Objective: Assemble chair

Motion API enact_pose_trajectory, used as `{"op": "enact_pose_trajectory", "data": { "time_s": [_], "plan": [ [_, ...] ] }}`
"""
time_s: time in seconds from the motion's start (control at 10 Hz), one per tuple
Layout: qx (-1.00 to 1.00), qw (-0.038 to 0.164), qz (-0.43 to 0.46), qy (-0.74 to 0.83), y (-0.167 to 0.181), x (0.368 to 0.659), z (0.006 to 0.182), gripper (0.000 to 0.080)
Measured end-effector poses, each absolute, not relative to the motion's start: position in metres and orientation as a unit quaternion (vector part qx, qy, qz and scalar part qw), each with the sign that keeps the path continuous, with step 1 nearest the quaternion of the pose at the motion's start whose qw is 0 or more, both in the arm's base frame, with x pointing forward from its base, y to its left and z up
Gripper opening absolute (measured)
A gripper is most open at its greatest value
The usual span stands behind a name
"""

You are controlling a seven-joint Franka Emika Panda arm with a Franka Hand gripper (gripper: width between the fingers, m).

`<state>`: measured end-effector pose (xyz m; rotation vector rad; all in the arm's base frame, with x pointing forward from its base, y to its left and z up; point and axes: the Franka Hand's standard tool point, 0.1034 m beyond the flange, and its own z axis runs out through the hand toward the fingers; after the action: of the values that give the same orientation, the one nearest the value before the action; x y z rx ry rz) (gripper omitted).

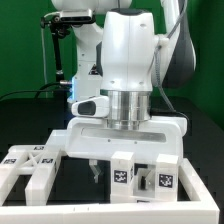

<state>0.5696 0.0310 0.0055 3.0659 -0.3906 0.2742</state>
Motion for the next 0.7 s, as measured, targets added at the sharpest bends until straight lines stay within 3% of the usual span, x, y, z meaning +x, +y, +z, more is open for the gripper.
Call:
{"op": "enact_pose_trajectory", "data": {
  "time_s": [0.2, 0.3, 0.4, 0.7],
  "plan": [
    [0.988, 0.019, 0.088, -0.126, 0.031, 0.5696, 0.0055, 0.0423],
    [0.988, 0.019, 0.088, -0.126, 0.031, 0.5696, 0.0055, 0.0423],
    [0.988, 0.019, 0.088, -0.126, 0.031, 0.5696, 0.0056, 0.0246],
    [0.988, 0.019, 0.088, -0.125, 0.031, 0.5696, 0.0056, 0.0248]
  ]
}}
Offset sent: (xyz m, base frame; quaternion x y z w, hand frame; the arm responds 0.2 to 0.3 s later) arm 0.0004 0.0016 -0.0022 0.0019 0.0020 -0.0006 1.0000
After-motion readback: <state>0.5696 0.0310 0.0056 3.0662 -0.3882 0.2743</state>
